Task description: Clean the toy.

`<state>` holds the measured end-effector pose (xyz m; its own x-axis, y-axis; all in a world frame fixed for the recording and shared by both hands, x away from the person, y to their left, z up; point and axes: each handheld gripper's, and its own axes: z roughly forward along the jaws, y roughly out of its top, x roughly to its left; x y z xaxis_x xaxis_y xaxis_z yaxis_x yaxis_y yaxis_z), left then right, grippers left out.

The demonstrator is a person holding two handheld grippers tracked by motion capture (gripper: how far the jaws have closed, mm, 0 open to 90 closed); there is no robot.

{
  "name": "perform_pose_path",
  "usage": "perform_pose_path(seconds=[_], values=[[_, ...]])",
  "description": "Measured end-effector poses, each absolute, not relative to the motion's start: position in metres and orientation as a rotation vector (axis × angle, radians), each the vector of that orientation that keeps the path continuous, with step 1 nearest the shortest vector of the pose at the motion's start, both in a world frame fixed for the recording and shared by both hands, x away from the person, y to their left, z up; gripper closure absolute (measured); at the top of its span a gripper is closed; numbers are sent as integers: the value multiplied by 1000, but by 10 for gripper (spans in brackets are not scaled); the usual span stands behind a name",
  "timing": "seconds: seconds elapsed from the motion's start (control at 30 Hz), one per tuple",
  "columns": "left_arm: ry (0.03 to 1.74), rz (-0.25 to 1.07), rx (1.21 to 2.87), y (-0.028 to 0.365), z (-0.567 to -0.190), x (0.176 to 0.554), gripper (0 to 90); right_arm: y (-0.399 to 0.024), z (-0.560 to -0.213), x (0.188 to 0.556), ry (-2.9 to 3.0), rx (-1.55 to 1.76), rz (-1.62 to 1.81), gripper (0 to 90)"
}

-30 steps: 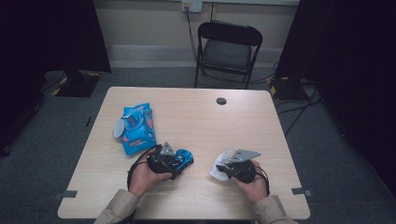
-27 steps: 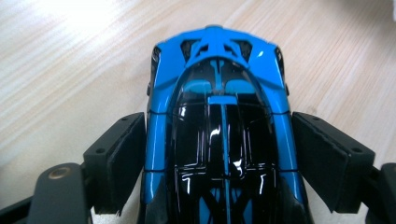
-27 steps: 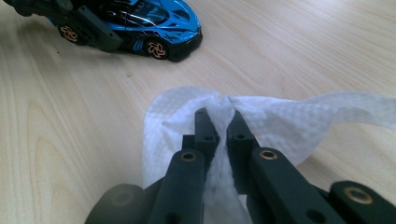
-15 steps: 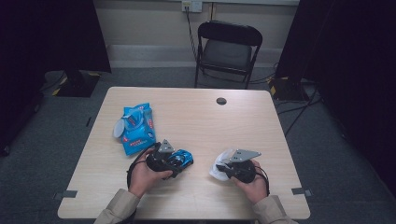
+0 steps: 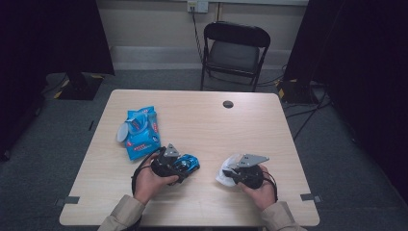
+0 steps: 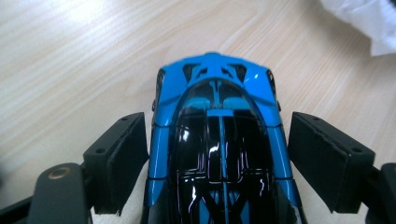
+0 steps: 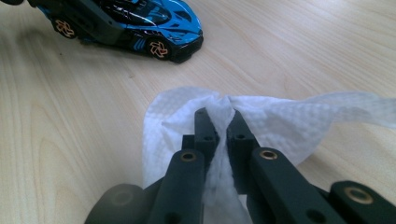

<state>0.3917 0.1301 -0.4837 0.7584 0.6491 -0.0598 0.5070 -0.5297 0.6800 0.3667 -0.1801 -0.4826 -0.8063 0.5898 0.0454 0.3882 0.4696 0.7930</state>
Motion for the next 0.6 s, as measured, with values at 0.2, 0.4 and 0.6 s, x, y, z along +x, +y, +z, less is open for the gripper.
perform_pose_path(seconds=[0.2, 0.4, 0.6], values=[[892, 245, 2287, 128, -487, 392, 190, -181, -482, 367, 2482, 845, 1252, 860], [884, 253, 2348, 127, -489, 391, 185, -181, -482, 366, 2480, 843, 1258, 858], [907, 234, 2376, 127, -483, 392, 221, -180, -482, 367, 2481, 842, 1259, 858]])
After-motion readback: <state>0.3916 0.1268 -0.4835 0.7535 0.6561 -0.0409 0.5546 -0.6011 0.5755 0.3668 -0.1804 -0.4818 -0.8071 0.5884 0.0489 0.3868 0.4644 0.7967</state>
